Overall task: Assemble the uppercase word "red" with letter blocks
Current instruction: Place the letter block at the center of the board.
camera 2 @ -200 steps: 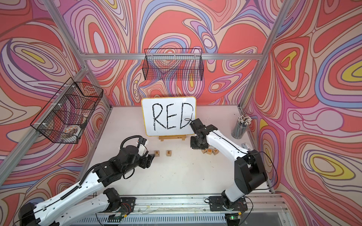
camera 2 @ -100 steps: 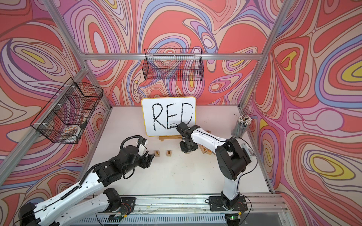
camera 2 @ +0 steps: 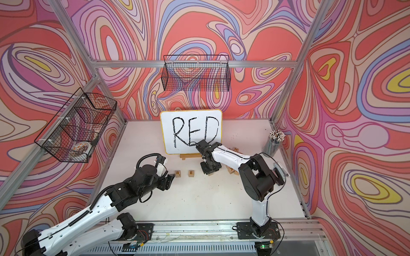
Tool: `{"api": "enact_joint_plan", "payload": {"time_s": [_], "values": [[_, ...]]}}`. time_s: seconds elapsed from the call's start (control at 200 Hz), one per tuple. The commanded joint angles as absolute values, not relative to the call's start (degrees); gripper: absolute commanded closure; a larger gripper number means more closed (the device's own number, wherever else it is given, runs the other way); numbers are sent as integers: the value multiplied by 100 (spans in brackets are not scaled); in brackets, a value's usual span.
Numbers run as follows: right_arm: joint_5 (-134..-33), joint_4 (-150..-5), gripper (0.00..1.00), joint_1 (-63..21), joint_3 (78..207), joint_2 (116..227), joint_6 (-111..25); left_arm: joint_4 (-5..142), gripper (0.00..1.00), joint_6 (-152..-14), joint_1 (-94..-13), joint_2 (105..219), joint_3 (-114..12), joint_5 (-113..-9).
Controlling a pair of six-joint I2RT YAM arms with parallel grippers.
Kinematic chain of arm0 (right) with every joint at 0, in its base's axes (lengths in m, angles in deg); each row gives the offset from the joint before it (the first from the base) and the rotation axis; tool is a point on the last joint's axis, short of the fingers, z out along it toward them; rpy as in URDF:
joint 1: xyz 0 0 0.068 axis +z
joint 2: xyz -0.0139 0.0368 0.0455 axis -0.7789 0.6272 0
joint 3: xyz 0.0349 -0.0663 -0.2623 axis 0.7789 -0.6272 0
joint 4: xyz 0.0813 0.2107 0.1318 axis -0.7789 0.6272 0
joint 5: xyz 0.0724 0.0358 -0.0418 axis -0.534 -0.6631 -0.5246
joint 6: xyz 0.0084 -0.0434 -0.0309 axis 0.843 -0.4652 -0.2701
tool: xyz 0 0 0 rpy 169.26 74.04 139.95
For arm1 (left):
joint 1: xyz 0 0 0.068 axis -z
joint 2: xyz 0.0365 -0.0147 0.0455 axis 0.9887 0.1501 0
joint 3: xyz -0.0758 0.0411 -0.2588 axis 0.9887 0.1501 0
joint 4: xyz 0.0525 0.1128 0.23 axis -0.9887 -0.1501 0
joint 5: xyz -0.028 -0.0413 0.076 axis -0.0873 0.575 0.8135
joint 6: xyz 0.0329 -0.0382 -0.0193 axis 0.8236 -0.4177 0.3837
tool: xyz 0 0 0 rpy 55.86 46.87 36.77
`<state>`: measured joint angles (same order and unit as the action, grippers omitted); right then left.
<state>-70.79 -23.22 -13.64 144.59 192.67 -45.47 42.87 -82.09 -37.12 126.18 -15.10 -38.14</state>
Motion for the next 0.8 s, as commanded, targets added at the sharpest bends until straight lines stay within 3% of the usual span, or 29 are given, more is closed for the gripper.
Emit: {"api": "enact_joint_plan", "payload": {"time_s": [0.0, 0.356, 0.791], "values": [[-6961, -2363, 77, -1261, 14599, 19372, -4924, 4222, 24, -8177, -3733, 12530, -1534, -3696], [-6894, -2236, 75, -1243, 14822, 19368, -6106, 4201, 24, -8186, -3732, 12552, -1533, -3704], [-7044, -2661, 71, -1240, 14450, 19410, -6231, 4169, 24, -8186, -3734, 12583, -1561, -3717]]}}
